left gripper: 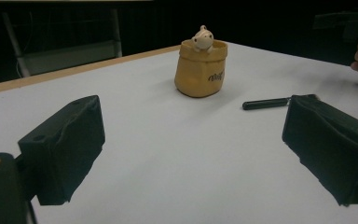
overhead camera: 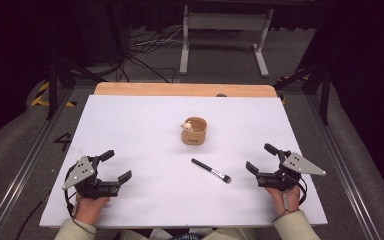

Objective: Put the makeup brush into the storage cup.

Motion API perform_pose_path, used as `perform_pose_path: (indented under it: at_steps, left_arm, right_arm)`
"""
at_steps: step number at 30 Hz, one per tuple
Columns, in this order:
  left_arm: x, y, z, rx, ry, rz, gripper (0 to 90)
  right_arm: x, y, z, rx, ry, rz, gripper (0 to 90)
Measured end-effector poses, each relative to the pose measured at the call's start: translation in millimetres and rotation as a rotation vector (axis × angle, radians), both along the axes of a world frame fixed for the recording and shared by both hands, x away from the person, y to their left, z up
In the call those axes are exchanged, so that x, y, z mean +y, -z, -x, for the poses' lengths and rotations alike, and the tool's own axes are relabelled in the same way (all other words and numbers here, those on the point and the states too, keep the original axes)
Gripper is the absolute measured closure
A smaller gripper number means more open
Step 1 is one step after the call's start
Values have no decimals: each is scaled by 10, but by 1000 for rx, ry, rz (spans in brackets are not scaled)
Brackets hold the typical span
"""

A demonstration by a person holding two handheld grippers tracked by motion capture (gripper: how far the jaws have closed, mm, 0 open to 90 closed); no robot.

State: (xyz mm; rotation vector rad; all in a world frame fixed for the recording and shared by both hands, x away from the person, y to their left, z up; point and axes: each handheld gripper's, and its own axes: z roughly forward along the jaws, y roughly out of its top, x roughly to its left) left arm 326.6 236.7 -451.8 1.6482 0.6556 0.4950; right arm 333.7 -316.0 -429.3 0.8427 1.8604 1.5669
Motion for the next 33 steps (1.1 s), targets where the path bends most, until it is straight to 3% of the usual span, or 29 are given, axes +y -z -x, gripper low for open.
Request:
perform_pose_path:
  at_steps: [33]
  left_arm:
    - [23, -19, -8, 6, -7, 25, 34]
  right_arm:
    - [-4, -23, -6, -2, 1, 11, 47]
